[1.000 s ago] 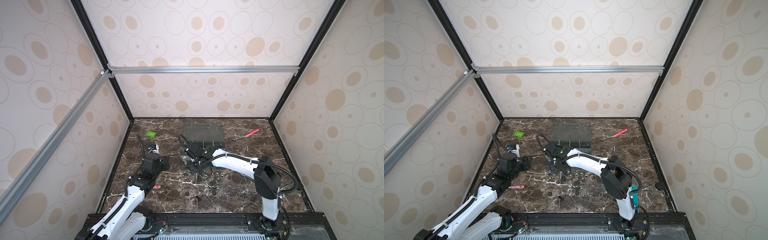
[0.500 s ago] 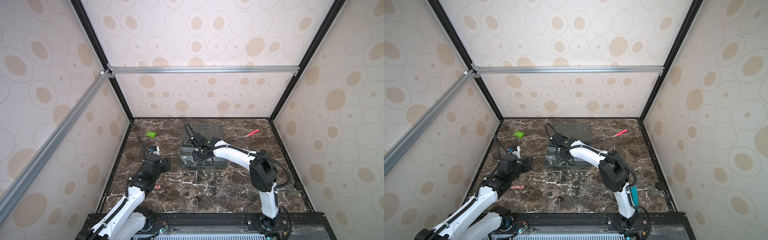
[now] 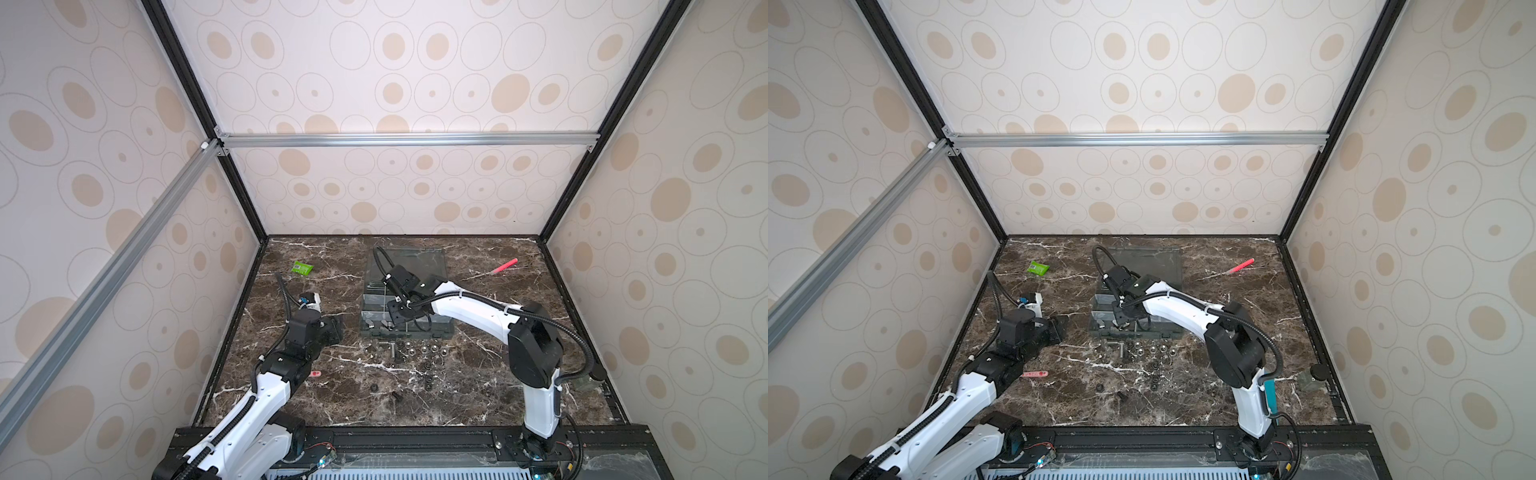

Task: Sort the screws and nuts into containers
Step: 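Carry the small wing nut over the organizer and release it into the compartment, then raise the open right gripper away from the organizer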

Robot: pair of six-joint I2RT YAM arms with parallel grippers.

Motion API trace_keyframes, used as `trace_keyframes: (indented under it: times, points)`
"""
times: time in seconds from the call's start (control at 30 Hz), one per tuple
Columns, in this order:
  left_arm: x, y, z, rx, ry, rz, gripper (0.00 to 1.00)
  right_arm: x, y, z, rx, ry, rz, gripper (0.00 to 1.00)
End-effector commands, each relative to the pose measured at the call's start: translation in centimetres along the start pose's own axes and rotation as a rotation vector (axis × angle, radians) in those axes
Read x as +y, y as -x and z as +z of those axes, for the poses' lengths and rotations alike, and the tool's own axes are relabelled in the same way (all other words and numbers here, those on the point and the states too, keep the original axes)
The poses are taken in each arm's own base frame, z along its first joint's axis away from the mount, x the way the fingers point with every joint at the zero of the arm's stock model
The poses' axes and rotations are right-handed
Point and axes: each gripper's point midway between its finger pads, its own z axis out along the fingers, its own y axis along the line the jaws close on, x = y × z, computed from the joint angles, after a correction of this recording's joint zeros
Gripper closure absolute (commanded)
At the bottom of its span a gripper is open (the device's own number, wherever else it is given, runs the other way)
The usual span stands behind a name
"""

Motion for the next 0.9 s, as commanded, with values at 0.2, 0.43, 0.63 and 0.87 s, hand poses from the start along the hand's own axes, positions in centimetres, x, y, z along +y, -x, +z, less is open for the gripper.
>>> trace_keyframes:
  times: [0.2, 0.43, 0.63, 0.87]
  points:
    - [-0.1, 0.0, 0.6, 0.0, -0.01, -0.021, 0.47, -2.9, -1.3, -3.1, -0.066, -0.04, 0.09, 0.47]
    - [-0.5, 0.5, 1.0, -0.011, -0.023, -0.02, 0.47, -5.1, -3.9, -3.7, -0.054, -0.084, 0.139, 0.47]
    - [-0.8, 0.2, 1.6, 0.01, -0.037, -0.025, 0.48, -6.3, -5.3, -3.9, -0.05, -0.106, 0.182, 0.47]
    - [-0.9, 0.3, 1.5, 0.005, -0.041, -0.022, 0.48, -7.0, -5.9, -4.2, -0.05, -0.127, 0.191, 0.47]
